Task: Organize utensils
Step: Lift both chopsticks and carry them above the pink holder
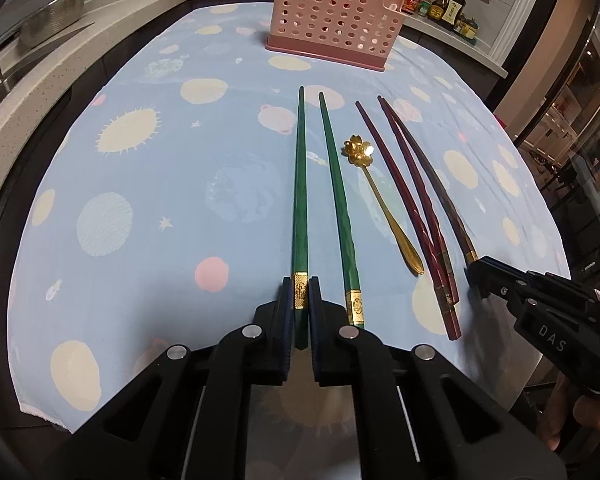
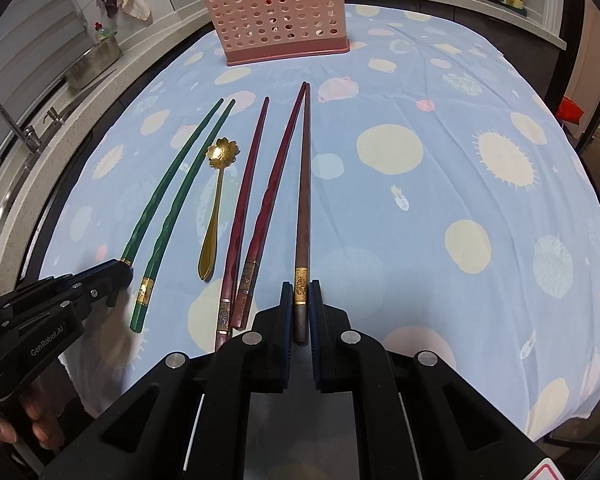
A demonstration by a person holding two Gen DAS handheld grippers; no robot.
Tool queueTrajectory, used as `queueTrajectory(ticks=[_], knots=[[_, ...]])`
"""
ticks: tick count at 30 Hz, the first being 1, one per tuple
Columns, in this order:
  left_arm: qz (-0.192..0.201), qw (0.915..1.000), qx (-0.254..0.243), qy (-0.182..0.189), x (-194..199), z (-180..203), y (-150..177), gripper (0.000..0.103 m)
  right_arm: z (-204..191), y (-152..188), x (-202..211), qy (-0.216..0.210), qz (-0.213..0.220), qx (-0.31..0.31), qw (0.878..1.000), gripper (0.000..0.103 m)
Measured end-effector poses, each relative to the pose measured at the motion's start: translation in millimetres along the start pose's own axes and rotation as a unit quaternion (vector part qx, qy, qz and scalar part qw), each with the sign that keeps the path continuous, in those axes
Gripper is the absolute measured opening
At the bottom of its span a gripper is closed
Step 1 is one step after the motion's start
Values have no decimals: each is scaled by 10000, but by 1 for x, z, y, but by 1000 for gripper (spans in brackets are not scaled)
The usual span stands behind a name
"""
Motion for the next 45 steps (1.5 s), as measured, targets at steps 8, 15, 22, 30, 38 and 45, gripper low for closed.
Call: queueTrajectory(ticks=[8, 15, 22, 30, 38, 45], knots=[[347, 9993, 105, -24, 25, -6, -20, 7, 4, -14, 27, -103, 352, -156, 9992, 7], [844, 9963, 188, -12, 59, -10, -52, 7, 9, -43, 62, -172, 864, -275, 9957, 7], [1427, 9895, 240, 10, 96, -14, -96, 7, 14, -85, 101, -183, 1440, -315, 9889, 7], [1903, 9813, 280, -14, 118, -20, -151, 7, 24, -140, 132, -265, 1992, -414, 9787, 7], [2129, 9766, 299, 58, 127, -22, -200, 7, 26, -184, 146, -409, 2299, -447, 9713, 7], [2443, 9692, 207, 235, 147, -14, -247, 7, 23, -231, 163, -713, 2621, -488, 9611, 7]])
Point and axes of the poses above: each gripper's, at about its wrist camera, not at the fingertips, and x roughly against the way its jaws point, z to its right, y to its underside, the point moved 5 cm from there along -x, roughly the way its jaws point, and after that the axes turned 2 degrees about -z, right-handed, at the moved point
